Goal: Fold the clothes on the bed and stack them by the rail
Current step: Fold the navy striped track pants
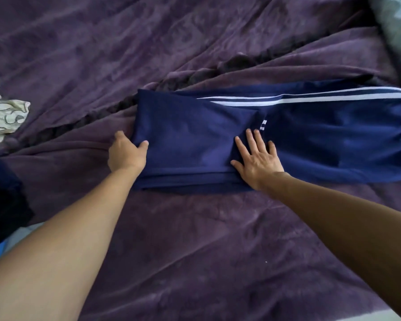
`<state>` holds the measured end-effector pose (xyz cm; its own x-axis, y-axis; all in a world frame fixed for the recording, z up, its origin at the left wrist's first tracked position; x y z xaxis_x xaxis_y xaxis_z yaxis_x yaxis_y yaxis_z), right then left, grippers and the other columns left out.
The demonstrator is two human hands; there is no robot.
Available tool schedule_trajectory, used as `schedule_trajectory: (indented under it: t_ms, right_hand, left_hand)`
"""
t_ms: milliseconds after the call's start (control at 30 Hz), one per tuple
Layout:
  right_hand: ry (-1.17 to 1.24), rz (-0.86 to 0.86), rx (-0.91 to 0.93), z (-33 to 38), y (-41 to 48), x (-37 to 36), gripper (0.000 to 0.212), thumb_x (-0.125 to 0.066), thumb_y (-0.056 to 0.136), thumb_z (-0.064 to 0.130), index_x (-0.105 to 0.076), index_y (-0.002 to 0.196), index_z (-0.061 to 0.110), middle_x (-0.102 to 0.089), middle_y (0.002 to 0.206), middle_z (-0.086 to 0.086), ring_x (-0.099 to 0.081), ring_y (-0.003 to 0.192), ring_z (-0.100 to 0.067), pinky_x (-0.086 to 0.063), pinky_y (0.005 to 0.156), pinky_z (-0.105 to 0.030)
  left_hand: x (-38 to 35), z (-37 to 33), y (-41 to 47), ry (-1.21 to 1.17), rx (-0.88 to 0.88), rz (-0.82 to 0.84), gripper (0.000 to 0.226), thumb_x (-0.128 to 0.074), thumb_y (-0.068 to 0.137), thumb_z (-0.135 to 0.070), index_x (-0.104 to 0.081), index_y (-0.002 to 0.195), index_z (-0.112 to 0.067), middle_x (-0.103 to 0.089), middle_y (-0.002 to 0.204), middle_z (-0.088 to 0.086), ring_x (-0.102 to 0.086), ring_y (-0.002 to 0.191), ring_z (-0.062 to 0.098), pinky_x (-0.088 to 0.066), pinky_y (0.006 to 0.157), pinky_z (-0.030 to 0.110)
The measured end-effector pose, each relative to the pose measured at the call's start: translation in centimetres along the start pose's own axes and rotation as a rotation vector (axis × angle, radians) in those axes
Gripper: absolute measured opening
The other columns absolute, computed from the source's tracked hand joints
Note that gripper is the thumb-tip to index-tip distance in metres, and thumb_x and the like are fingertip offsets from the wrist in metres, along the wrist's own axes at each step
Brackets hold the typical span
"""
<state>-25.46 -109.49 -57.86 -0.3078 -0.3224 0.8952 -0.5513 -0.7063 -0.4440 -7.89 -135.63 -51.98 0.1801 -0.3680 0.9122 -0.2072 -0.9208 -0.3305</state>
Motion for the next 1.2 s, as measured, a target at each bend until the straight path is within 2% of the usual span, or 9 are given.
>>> schedule_trajectory:
  t_ms: [67, 167, 300, 500, 667, 867, 1033, 1100, 1200]
  right_hand:
    - [0.024, 0.046, 0.014, -0.1, -0.1, 0.9, 0.071, -0.018, 0.094, 0.063, -0.003, 0.153, 0.026, 0.006, 0.161, -0.006, 0.007, 0.148, -0.024, -0.013, 0.115, -0.051]
    - [0.202, 0.004, -0.032, -1.7, -1.0, 3.6, 0.066, -0.028, 0.095, 0.061, -0.022, 0.150, 0.027, -0.013, 0.160, -0.002, -0.008, 0.148, -0.020, -0.020, 0.114, -0.046]
    - [0.348, -0.287, -0.273, -7.9, -4.5, 7.1, 0.051, -0.045, 0.096, 0.046, -0.047, 0.138, 0.016, -0.044, 0.145, -0.008, -0.036, 0.135, -0.028, -0.033, 0.104, -0.047]
    - [0.379, -0.464, -0.579, -21.5, -10.5, 9.3, 0.044, -0.050, 0.095, 0.038, -0.053, 0.129, 0.012, -0.053, 0.133, -0.018, -0.048, 0.118, -0.041, -0.040, 0.092, -0.052]
    - [0.490, -0.481, -0.666, -31.1, -14.0, 8.9, 0.041, -0.047, 0.096, 0.039, -0.052, 0.129, 0.015, -0.053, 0.132, -0.017, -0.048, 0.120, -0.037, -0.040, 0.096, -0.047]
    - [0.614, -0.447, -0.565, -37.9, -17.3, 7.5, 0.035, -0.048, 0.097, 0.034, -0.053, 0.130, 0.021, -0.058, 0.132, -0.009, -0.054, 0.117, -0.031, -0.044, 0.095, -0.042]
    - [0.607, -0.418, -0.467, -40.4, -16.8, 7.1, 0.032, -0.046, 0.098, 0.023, -0.055, 0.128, 0.015, -0.060, 0.128, -0.010, -0.056, 0.115, -0.032, -0.044, 0.093, -0.039]
    - [0.599, -0.443, -0.447, -40.3, -15.8, 7.7, 0.032, -0.047, 0.097, 0.024, -0.054, 0.128, 0.017, -0.061, 0.127, -0.008, -0.057, 0.112, -0.031, -0.045, 0.089, -0.039]
    - [0.668, -0.416, -0.404, -39.1, -13.1, 8.8, 0.044, -0.052, 0.094, 0.038, -0.050, 0.133, 0.018, -0.060, 0.127, -0.005, -0.056, 0.115, -0.027, -0.044, 0.090, -0.036]
  left_hand:
    - [0.6, -0.2, 0.0, -0.108, -0.014, 0.017, 0.036, -0.066, 0.085, -0.033, -0.059, 0.105, -0.003, -0.064, 0.104, 0.014, -0.059, 0.102, 0.037, -0.045, 0.077, 0.038]
    - [3.3, -2.6, -1.2, -0.198, -0.161, 0.005, 0.027, -0.064, 0.087, -0.026, -0.058, 0.079, -0.002, -0.061, 0.078, 0.010, -0.060, 0.084, 0.035, -0.039, 0.066, 0.032]
    - [6.9, -8.9, -5.6, -0.203, -0.453, -0.040, 0.022, -0.060, 0.088, -0.025, -0.050, 0.078, -0.009, -0.062, 0.086, 0.012, -0.057, 0.083, 0.036, -0.037, 0.067, 0.035]
    - [5.3, -20.8, -16.5, -0.237, -0.718, 0.051, 0.016, -0.056, 0.091, -0.023, -0.044, 0.083, -0.015, -0.059, 0.099, 0.017, -0.055, 0.095, 0.041, -0.040, 0.075, 0.043]
    - [-0.5, -29.9, -25.3, -0.291, -0.746, 0.150, 0.020, -0.053, 0.093, -0.019, -0.038, 0.080, -0.014, -0.058, 0.097, 0.015, -0.055, 0.090, 0.038, -0.032, 0.068, 0.037]
    - [-9.1, -38.9, -34.3, -0.257, -0.763, 0.266, 0.022, -0.050, 0.095, -0.019, -0.034, 0.080, -0.013, -0.055, 0.096, 0.012, -0.054, 0.086, 0.037, -0.031, 0.063, 0.036]
    - [-14.2, -40.0, -35.6, -0.131, -0.744, 0.482, 0.021, -0.047, 0.097, -0.028, -0.058, 0.091, -0.011, -0.058, 0.102, 0.007, -0.056, 0.092, 0.030, -0.046, 0.075, 0.039]
    - [-14.2, -38.4, -33.9, -0.103, -0.732, 0.413, 0.021, -0.046, 0.097, -0.026, -0.061, 0.093, -0.013, -0.058, 0.102, 0.005, -0.058, 0.091, 0.028, -0.047, 0.073, 0.039]
    - [-12.4, -35.3, -29.5, -0.101, -0.670, 0.160, 0.017, -0.053, 0.093, -0.023, -0.063, 0.103, -0.013, -0.056, 0.109, 0.004, -0.058, 0.095, 0.026, -0.047, 0.072, 0.037]
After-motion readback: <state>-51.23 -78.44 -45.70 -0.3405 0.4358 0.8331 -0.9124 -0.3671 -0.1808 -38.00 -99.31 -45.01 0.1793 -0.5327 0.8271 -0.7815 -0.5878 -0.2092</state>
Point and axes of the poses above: each hand's wrist, its own y-axis towards the middle knuckle, its own x-axis out of the back of the hand, z = x × y, the point moved 2 cm from there along y, towards the middle knuckle
